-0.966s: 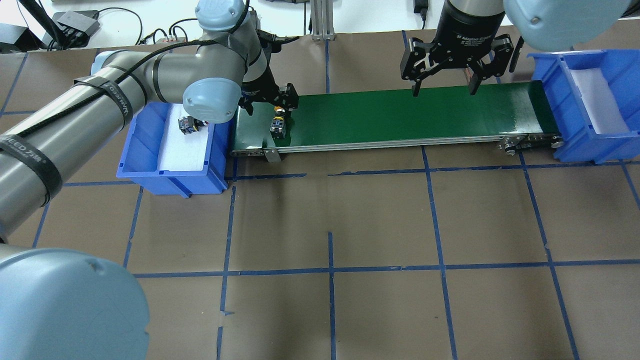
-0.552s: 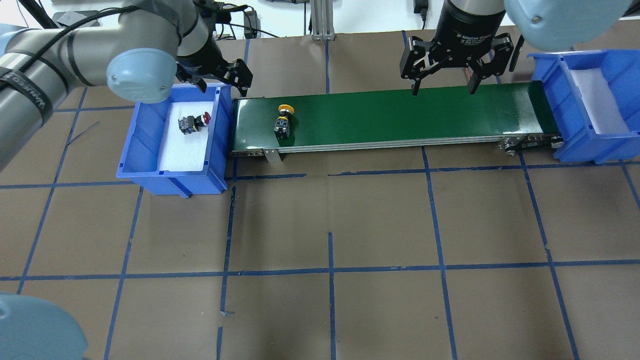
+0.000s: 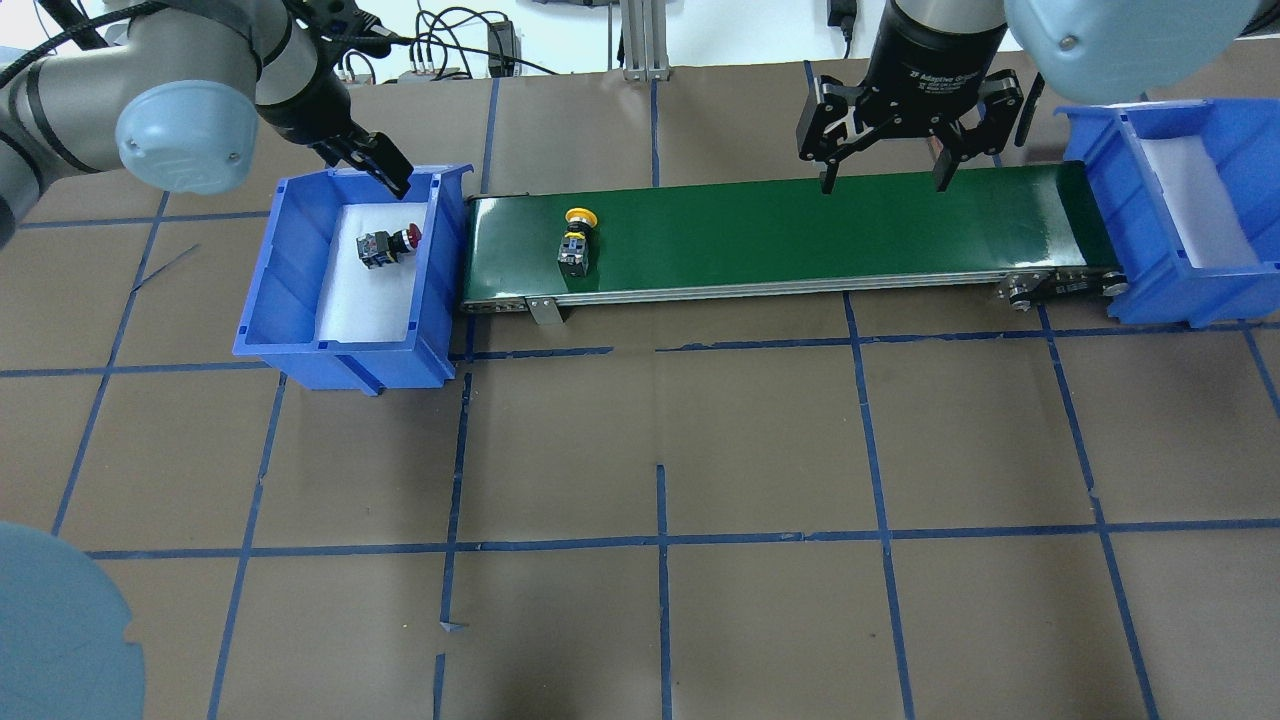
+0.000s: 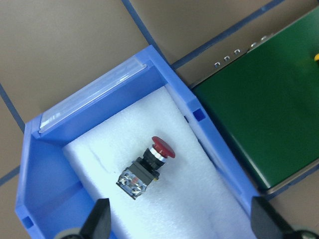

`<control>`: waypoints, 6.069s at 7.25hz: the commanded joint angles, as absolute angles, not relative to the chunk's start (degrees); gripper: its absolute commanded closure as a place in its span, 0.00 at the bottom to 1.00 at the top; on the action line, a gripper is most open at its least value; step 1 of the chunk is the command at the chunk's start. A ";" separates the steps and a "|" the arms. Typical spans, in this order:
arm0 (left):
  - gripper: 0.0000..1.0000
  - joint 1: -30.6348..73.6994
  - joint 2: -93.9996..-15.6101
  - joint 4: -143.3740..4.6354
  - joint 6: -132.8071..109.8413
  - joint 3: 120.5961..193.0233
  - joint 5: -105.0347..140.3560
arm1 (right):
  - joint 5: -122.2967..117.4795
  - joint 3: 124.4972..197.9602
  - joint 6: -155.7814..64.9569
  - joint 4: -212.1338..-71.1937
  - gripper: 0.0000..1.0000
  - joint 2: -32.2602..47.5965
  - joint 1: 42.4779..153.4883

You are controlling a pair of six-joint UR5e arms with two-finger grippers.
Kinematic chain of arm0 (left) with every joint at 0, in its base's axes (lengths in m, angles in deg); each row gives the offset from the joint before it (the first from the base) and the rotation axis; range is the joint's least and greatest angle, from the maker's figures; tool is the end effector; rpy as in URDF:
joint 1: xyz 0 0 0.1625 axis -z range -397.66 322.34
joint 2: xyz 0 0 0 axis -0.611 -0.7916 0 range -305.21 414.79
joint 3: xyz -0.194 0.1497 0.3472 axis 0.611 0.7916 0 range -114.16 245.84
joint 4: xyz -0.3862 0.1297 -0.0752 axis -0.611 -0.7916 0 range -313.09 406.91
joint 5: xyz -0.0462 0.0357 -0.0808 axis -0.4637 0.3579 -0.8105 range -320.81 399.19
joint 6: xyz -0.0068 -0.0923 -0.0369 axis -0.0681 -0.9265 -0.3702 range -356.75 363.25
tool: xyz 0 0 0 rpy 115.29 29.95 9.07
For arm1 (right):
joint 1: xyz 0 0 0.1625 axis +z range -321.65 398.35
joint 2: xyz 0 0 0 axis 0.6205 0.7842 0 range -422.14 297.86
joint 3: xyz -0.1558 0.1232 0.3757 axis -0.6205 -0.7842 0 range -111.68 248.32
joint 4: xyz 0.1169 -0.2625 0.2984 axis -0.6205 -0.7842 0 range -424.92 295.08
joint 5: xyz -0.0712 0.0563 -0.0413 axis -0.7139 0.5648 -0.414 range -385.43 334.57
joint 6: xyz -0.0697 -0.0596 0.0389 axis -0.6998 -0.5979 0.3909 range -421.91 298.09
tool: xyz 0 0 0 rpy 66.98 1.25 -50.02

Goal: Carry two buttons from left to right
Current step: 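Return the left gripper to the bin and grasp the red button, then carry the red button onto the conveyor and release it with the left gripper, then withdraw the left gripper above its bin while the conveyor carries the buttons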

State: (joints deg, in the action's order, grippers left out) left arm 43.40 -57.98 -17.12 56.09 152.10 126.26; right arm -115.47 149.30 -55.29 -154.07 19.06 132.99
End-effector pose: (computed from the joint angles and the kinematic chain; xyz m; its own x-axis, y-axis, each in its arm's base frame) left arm -0.0363 -0.6599 0.3398 -0.7195 0.6914 -0.0657 0.6938 0.7112 -0.1135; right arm 0.1778 -0.5433 0.4833 -0.9994 0.0345 0.0019 0.0346 0.9993 0.0108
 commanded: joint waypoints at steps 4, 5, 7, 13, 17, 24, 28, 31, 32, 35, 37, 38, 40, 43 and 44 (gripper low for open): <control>0.00 40.91 -68.06 -14.80 81.71 151.89 126.56 | -115.69 149.62 -55.50 -153.25 0.00 18.89 132.57; 0.00 40.91 -69.39 -14.53 81.73 151.89 126.73 | -116.04 149.71 -55.58 -153.42 0.00 18.81 132.22; 0.18 41.08 -70.36 -13.66 81.47 151.97 128.05 | -114.82 149.71 -55.50 -152.20 0.00 19.68 131.43; 0.82 41.70 -64.07 -12.50 68.06 151.89 128.40 | -114.55 149.27 -55.15 -151.04 0.00 19.86 131.60; 0.81 48.96 -55.87 -14.52 45.32 151.98 133.40 | -113.76 149.09 -54.97 -151.31 0.00 19.86 131.60; 0.81 60.86 -62.17 -14.44 -3.30 152.06 135.70 | -113.67 149.44 -55.41 -151.31 0.00 20.30 131.43; 0.76 61.21 -65.70 -14.35 -9.76 152.07 135.52 | -113.85 149.88 -55.32 -151.31 0.00 20.30 131.34; 0.00 62.09 -65.89 -14.26 -9.67 152.76 134.83 | -114.73 149.88 -55.15 -151.23 0.00 19.78 131.34; 0.00 62.35 -63.80 -15.31 -9.41 153.46 134.99 | -114.90 149.88 -55.23 -151.23 0.00 19.69 131.25; 0.00 61.92 -48.36 -30.89 -8.44 154.17 134.82 | -114.81 149.88 -54.79 -151.14 0.00 19.86 131.34; 0.00 61.92 -40.87 -36.21 -8.35 155.04 135.26 | -114.29 149.88 -54.88 -150.88 0.00 19.95 131.34; 0.00 61.48 -39.18 -36.23 -7.22 157.14 135.08 | -114.81 149.88 -55.06 -150.96 0.00 19.86 131.34; 0.00 58.06 -37.94 -36.06 -4.32 159.53 134.82 | -114.73 149.88 -54.80 -151.14 0.00 19.77 131.34; 0.00 56.38 -36.88 -32.47 -5.28 160.67 133.43 | -114.55 149.88 -54.79 -151.22 0.00 19.69 131.34; 0.00 56.38 -36.45 -31.93 -5.45 161.46 133.06 | -114.73 149.88 -54.88 -151.14 0.00 19.69 131.25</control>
State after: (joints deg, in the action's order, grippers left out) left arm 56.59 -36.85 -32.97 -5.25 160.78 133.81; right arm -114.68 149.88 -54.81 -151.15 19.68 131.33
